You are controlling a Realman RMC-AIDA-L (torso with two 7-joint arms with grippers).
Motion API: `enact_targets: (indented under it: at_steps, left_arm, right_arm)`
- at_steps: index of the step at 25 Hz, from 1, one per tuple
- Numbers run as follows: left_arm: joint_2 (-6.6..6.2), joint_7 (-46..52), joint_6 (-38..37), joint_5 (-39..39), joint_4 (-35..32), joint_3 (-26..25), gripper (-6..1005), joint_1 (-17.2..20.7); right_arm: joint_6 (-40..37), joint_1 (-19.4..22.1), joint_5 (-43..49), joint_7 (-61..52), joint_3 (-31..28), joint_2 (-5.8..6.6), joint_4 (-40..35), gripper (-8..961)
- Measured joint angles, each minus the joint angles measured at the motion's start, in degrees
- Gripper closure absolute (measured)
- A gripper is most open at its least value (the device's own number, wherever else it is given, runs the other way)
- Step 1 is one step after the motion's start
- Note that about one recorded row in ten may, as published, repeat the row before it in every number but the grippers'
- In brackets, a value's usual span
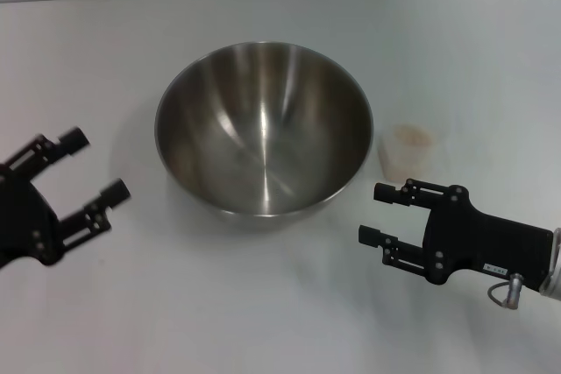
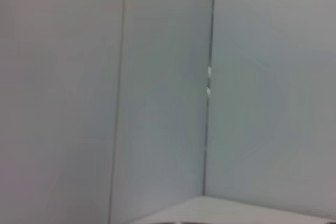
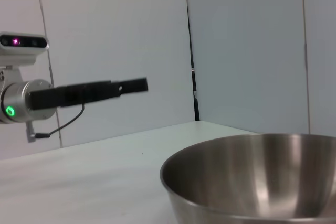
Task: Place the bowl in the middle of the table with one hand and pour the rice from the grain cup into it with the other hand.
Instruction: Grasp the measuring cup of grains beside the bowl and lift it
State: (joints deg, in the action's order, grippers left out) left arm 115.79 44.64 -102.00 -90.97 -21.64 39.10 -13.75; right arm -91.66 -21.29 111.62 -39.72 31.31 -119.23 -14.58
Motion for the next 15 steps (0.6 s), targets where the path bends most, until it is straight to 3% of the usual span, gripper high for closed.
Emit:
enact_targets:
  at_steps: [15]
  left_arm:
    - [0.65, -6.13, 5.42, -9.71, 0.80, -0.15, 200, 0.19]
  right_arm:
    - [0.47, 0.12, 0.00, 0.00, -0.69, -0.04, 0.24, 390]
